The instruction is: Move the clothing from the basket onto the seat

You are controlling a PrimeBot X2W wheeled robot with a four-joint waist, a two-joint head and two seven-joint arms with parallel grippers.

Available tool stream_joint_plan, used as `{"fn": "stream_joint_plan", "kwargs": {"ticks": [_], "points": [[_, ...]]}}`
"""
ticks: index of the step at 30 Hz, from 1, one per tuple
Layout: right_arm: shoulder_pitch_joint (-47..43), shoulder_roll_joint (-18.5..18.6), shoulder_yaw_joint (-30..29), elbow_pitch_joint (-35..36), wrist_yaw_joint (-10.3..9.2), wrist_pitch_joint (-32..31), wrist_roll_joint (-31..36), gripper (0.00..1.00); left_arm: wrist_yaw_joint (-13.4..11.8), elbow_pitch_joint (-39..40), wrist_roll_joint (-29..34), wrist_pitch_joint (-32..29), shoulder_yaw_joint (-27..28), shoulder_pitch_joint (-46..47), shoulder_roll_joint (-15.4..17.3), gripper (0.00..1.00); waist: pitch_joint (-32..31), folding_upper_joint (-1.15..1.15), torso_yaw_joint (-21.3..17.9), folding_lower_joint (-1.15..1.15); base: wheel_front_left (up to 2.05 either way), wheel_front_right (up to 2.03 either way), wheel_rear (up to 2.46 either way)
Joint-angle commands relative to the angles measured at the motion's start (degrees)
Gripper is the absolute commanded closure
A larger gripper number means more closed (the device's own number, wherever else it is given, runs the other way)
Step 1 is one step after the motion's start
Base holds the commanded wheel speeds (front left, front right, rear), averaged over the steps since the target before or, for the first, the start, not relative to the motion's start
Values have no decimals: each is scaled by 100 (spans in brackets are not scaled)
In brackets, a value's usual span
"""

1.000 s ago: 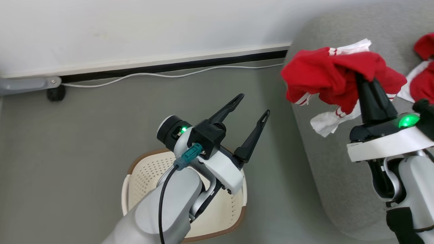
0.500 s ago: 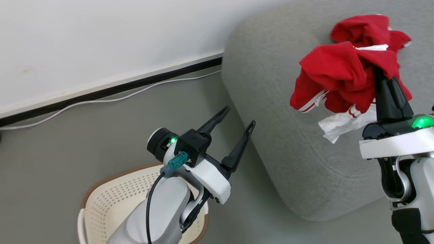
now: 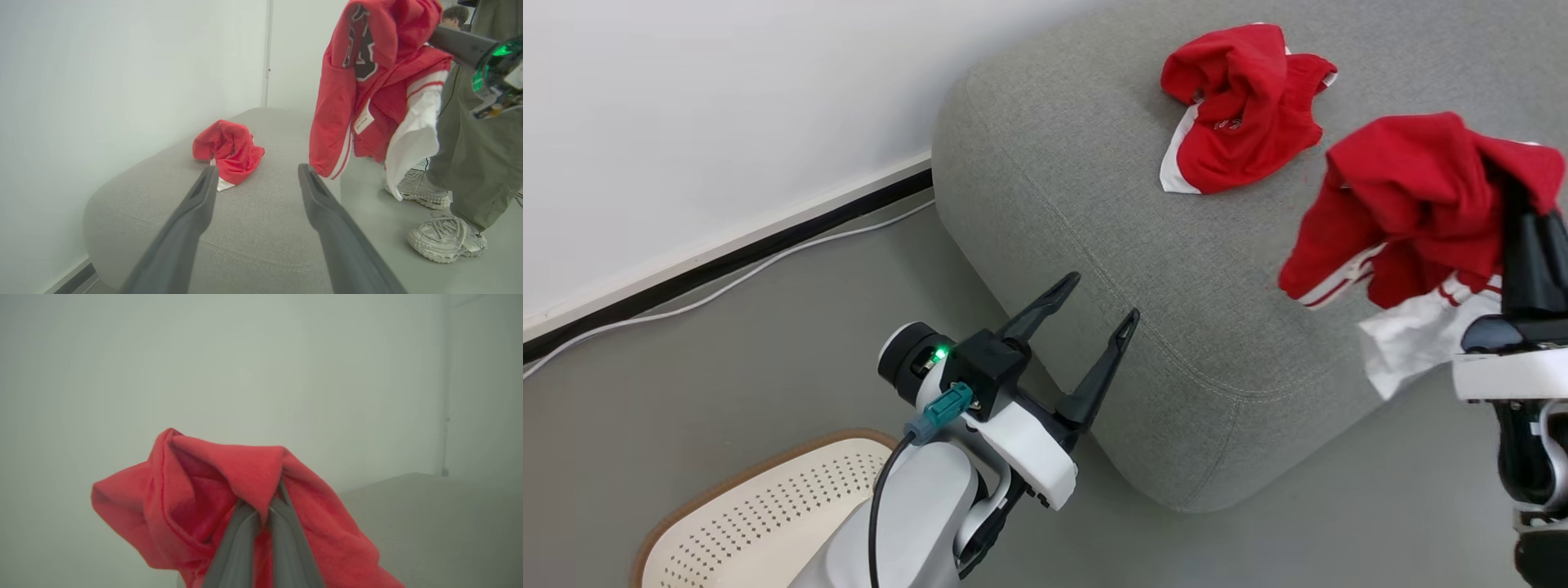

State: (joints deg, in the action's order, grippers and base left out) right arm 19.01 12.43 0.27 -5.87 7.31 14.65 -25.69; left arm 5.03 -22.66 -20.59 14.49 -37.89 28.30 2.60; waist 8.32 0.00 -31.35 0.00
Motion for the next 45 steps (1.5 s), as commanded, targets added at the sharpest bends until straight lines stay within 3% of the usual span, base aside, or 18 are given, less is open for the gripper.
{"fn": "stream_joint_plan", "kwargs": {"ticks": [1, 8, 15, 23, 32, 41, 45], "points": [[-37, 135, -21, 265, 18, 35, 12, 100, 36, 160, 8, 51, 138, 81, 28, 0, 36, 0, -24, 0, 0, 0, 0], [-303, 340, -668, 478, 18, 35, -25, 100, 44, 220, -45, 51, -106, 230, 28, 0, 289, 0, -66, 0, 0, 0, 0], [220, 782, -990, 100, 18, 35, 9, 100, -65, 227, 4, 51, -302, 386, 28, 0, 769, 0, -86, 0, 0, 0, 0], [1357, 1500, -1171, -743, 18, 35, -35, 100, -222, 62, 66, 51, -707, 792, 28, 0, 1689, 0, 158, 0, 0, 0, 0], [2775, 2039, -1598, -2008, 18, 35, -62, 100, -510, -163, 12, 51, -1137, 1460, 28, 0, 2760, 0, 496, 0, 0, 0, 0], [4123, 2688, -1588, -3214, 18, 35, 282, 100, -801, -180, -45, 51, -1434, 1806, 28, 0, 3434, 0, 994, 0, 0, 0, 0], [4702, 2903, -1842, -3749, 18, 35, 440, 100, -930, -61, -85, 51, -1544, 1873, 28, 0, 3650, 0, 1249, 0, 0, 0, 0]]}}
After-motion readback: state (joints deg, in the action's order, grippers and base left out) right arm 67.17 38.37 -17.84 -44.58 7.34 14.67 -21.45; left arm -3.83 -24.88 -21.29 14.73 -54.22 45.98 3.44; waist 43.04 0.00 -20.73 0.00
